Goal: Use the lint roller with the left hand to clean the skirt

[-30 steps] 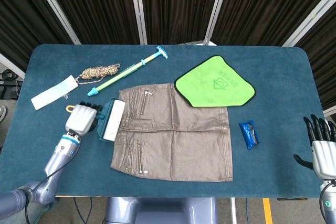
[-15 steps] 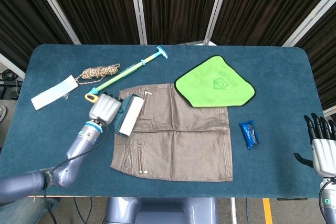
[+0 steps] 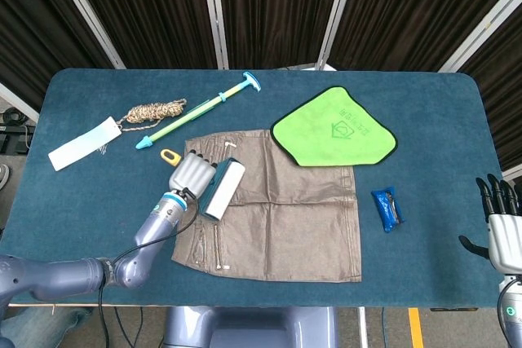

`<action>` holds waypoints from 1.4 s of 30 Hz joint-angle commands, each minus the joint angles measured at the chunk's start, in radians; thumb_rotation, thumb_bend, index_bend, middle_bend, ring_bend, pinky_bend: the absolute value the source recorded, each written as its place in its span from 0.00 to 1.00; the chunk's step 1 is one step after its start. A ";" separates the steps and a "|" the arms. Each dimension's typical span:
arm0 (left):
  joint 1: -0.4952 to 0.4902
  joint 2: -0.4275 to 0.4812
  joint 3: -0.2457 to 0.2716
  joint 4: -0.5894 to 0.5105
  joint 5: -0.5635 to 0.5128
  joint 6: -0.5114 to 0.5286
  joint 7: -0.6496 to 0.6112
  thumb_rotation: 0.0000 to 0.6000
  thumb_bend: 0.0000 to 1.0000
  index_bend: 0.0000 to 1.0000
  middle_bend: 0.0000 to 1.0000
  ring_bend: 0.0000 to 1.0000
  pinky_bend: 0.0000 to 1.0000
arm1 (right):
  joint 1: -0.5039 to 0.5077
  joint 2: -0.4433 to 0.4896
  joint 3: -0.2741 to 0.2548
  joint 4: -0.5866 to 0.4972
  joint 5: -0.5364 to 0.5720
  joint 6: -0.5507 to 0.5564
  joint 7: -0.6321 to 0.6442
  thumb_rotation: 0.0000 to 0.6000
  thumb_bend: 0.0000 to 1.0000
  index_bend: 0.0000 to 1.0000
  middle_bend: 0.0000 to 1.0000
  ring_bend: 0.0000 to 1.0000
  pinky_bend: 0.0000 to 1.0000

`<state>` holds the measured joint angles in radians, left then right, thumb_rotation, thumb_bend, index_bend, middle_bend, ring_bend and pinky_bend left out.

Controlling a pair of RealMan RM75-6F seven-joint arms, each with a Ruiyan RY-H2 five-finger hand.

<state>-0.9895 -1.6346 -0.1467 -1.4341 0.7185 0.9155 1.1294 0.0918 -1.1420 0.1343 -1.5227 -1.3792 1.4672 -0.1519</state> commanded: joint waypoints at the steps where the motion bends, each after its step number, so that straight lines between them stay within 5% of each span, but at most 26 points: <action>1: -0.020 -0.020 0.007 0.003 -0.013 0.010 0.017 1.00 1.00 0.69 0.52 0.41 0.50 | 0.000 0.001 0.001 0.001 0.002 -0.001 0.003 1.00 0.00 0.00 0.00 0.00 0.00; 27: -0.226 -0.251 0.051 -0.061 -0.039 0.084 0.262 1.00 1.00 0.69 0.52 0.41 0.50 | -0.011 0.018 0.008 -0.002 0.006 0.020 0.033 1.00 0.00 0.00 0.00 0.00 0.00; 42: -0.255 -0.230 0.090 -0.094 -0.077 0.135 0.317 1.00 1.00 0.69 0.53 0.41 0.50 | -0.019 0.028 0.009 -0.011 0.001 0.034 0.043 1.00 0.00 0.00 0.00 0.00 0.00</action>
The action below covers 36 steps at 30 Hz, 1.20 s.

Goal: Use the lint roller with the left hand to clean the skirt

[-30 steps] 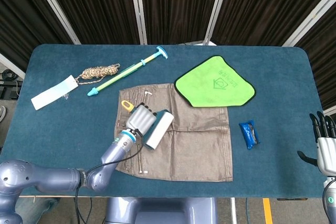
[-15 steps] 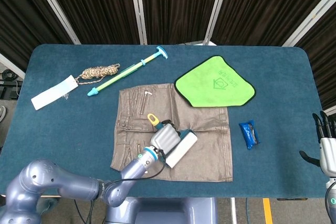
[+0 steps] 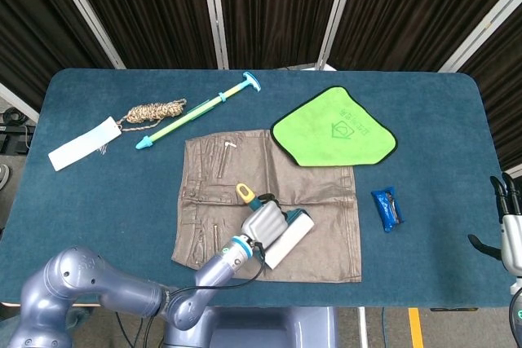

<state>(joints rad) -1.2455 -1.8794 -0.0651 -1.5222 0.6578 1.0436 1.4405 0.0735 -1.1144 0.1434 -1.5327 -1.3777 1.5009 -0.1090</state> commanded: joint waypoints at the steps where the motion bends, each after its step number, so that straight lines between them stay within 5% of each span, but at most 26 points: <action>1: 0.003 0.021 0.012 -0.006 -0.022 0.010 0.008 1.00 1.00 0.69 0.53 0.41 0.50 | 0.000 0.000 0.000 -0.001 0.000 0.000 0.000 1.00 0.00 0.00 0.00 0.00 0.00; 23: 0.100 0.252 0.128 0.061 -0.044 -0.022 -0.136 1.00 1.00 0.69 0.53 0.41 0.50 | 0.004 -0.006 -0.003 -0.009 -0.006 -0.002 -0.025 1.00 0.00 0.00 0.00 0.00 0.00; 36: 0.079 0.203 0.118 0.056 -0.033 -0.022 -0.113 1.00 1.00 0.69 0.53 0.41 0.50 | 0.005 -0.003 0.001 -0.009 0.000 -0.003 -0.017 1.00 0.00 0.00 0.00 0.00 0.00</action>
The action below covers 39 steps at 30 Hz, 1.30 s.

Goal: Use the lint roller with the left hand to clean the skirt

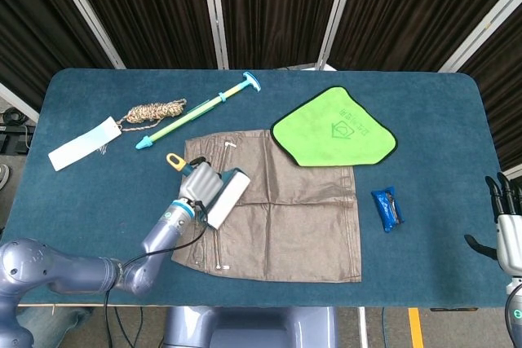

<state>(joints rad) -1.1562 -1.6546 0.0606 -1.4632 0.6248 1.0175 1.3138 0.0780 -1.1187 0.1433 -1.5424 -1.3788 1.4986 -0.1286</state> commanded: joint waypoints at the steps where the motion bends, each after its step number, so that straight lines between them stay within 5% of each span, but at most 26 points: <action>1: -0.015 -0.031 -0.010 -0.006 0.001 0.008 0.022 1.00 1.00 0.69 0.53 0.41 0.50 | 0.000 0.002 0.001 0.002 0.002 -0.001 0.004 1.00 0.00 0.00 0.00 0.00 0.00; 25: -0.167 -0.202 -0.060 -0.131 -0.063 0.112 0.273 1.00 1.00 0.69 0.53 0.41 0.50 | -0.005 0.011 0.005 0.004 0.006 0.004 0.024 1.00 0.00 0.00 0.00 0.00 0.00; 39: -0.138 -0.097 -0.006 -0.123 -0.119 0.159 0.287 1.00 1.00 0.69 0.53 0.41 0.50 | -0.007 0.013 0.006 0.003 0.004 0.008 0.027 1.00 0.00 0.00 0.00 0.00 0.00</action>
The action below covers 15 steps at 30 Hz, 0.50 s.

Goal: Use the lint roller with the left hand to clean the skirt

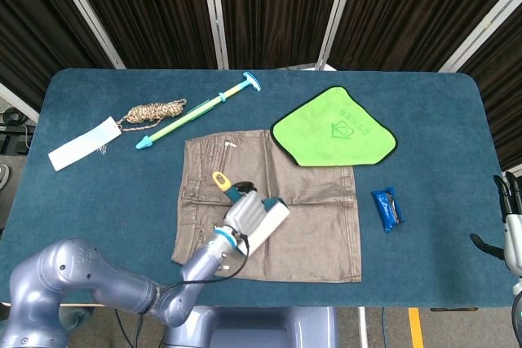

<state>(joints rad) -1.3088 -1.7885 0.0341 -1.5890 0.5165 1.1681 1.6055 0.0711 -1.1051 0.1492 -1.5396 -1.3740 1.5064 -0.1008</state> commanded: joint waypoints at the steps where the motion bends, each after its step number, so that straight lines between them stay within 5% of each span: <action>1: 0.021 0.052 0.028 0.005 -0.014 0.009 -0.010 1.00 1.00 0.69 0.52 0.41 0.50 | 0.001 0.000 -0.001 0.000 -0.001 -0.001 -0.002 1.00 0.00 0.00 0.00 0.00 0.00; 15: 0.123 0.191 0.126 0.072 0.012 -0.047 -0.142 1.00 1.00 0.69 0.52 0.41 0.50 | 0.000 -0.006 -0.004 -0.014 -0.012 0.011 -0.030 1.00 0.00 0.00 0.00 0.00 0.00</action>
<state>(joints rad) -1.1965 -1.6070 0.1530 -1.5269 0.5224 1.1297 1.4755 0.0711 -1.1107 0.1447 -1.5538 -1.3863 1.5171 -0.1308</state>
